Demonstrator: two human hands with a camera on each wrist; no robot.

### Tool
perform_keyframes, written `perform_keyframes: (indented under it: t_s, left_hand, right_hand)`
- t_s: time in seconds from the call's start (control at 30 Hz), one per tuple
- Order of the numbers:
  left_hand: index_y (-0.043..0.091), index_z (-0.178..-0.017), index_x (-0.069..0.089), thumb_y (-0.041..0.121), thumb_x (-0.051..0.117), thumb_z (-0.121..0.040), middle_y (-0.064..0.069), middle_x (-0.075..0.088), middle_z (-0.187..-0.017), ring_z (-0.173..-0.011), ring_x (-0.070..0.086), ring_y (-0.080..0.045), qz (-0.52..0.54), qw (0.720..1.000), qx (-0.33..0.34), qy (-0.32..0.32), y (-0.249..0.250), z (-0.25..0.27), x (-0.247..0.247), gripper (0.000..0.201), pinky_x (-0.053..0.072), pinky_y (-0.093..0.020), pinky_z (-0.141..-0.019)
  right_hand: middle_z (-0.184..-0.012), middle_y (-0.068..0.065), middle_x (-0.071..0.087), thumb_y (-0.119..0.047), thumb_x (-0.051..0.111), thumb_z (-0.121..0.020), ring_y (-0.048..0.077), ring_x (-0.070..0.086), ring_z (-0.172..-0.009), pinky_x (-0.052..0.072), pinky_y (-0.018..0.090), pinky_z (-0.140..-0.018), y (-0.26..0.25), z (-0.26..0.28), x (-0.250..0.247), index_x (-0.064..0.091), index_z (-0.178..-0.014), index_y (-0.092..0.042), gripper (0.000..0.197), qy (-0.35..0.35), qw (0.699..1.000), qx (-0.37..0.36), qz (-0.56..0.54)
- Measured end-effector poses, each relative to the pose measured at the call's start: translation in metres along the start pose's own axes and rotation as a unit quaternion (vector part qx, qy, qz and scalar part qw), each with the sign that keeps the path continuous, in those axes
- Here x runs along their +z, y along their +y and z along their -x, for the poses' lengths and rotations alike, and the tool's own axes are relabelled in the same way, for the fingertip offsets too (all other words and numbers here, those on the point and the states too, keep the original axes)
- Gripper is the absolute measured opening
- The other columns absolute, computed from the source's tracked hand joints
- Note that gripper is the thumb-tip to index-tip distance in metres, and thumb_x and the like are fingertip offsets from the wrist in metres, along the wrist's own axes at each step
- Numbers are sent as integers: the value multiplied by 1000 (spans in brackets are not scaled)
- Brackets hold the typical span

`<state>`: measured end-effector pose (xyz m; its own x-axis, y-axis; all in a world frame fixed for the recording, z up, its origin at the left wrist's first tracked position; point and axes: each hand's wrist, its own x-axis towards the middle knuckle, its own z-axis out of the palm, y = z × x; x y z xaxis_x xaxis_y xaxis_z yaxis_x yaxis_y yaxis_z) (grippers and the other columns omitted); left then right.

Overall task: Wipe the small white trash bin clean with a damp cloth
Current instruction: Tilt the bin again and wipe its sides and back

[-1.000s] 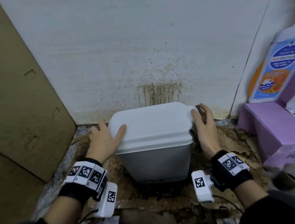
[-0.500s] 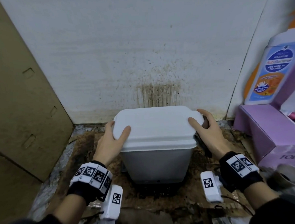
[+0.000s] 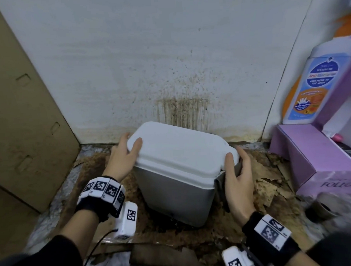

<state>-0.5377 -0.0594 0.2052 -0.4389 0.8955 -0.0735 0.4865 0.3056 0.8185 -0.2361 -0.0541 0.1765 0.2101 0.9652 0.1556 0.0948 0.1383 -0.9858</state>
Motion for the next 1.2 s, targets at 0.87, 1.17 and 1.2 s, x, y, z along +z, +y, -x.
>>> perform_keyframes:
  t_s: [0.87, 1.17, 1.2]
  left_hand:
    - [25, -147, 40, 53, 75, -84, 11, 67, -130, -109, 70, -10, 336, 939, -70, 25, 20, 79, 93, 77, 64, -36, -77]
    - [44, -153, -9, 26, 82, -84, 17, 63, -129, -109, 69, -8, 376, 924, -40, 61, 46, 98, 109, 115, 63, -45, -80]
    - [43, -153, -11, 24, 81, -85, 19, 62, -127, -106, 70, -6, 379, 923, -38, 62, 48, 99, 109, 116, 64, -45, -79]
  right_hand:
    - [-149, -19, 52, -47, 47, -108, 6, 56, -131, 50, 39, -109, -27, -111, -11, 51, -141, -51, 34, -342, 931, -46, 119]
    - [-129, -14, 69, -50, 76, -89, 10, 75, -101, 63, 42, -89, -35, -121, -6, 59, -135, -47, 49, -411, 899, 24, 152]
    - [-127, -14, 70, -50, 78, -88, 12, 76, -100, 63, 43, -89, -35, -122, -5, 60, -134, -47, 50, -410, 898, 32, 155]
